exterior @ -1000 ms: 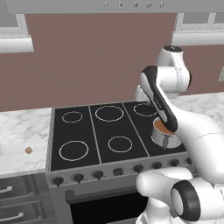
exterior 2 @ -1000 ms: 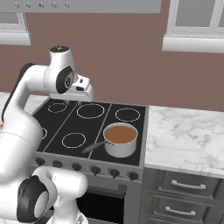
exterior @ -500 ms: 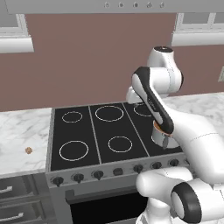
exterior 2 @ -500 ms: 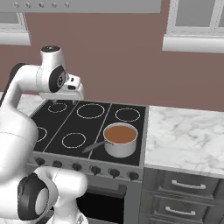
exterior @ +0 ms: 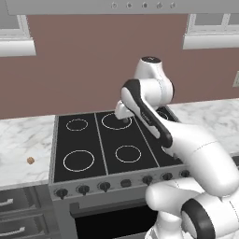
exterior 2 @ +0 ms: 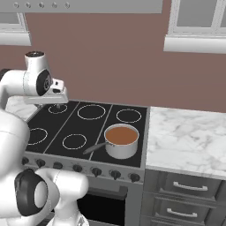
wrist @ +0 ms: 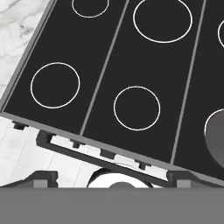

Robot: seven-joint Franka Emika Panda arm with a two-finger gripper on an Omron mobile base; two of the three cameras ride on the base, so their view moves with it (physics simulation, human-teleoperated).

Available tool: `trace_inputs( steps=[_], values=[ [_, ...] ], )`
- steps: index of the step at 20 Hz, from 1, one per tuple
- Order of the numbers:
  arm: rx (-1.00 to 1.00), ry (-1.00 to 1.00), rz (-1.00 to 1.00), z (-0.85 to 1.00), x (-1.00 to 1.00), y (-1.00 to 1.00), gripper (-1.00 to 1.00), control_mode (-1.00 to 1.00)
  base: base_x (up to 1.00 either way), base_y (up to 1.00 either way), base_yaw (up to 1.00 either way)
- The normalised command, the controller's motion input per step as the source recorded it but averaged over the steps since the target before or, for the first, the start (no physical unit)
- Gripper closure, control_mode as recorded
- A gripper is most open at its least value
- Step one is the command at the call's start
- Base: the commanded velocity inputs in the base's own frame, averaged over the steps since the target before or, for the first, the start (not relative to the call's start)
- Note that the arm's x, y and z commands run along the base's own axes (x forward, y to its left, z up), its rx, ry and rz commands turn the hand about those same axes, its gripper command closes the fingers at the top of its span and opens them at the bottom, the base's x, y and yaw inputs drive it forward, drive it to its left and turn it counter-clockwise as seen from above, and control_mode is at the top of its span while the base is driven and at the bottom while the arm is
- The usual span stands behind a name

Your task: Pick up the sugar cube(s) and place them in the saucepan with hot chocolate.

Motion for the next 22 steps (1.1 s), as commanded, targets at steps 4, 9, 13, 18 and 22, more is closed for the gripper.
trace_inputs(
  steps=[4,9,13,18,22],
  values=[
    [0.00,0.03,0.11,-0.31,-0.06,0.77,-1.00,-1.00,0.00,0.00,0.00],
    [0.00,0.00,0.12,-0.12,-0.06,0.80,-1.00,-1.00,0.00,0.00,0.00],
    [-0.02,0.00,0.11,0.00,-0.02,0.80,-1.00,-1.00,0.00,0.00,0.00],
    [-0.02,0.00,0.10,0.00,0.00,0.76,-1.00,-1.00,0.00,0.00,0.00],
    [-0.02,0.01,0.08,0.00,-0.01,0.74,-1.00,-1.00,0.00,0.00,0.00]
  ],
)
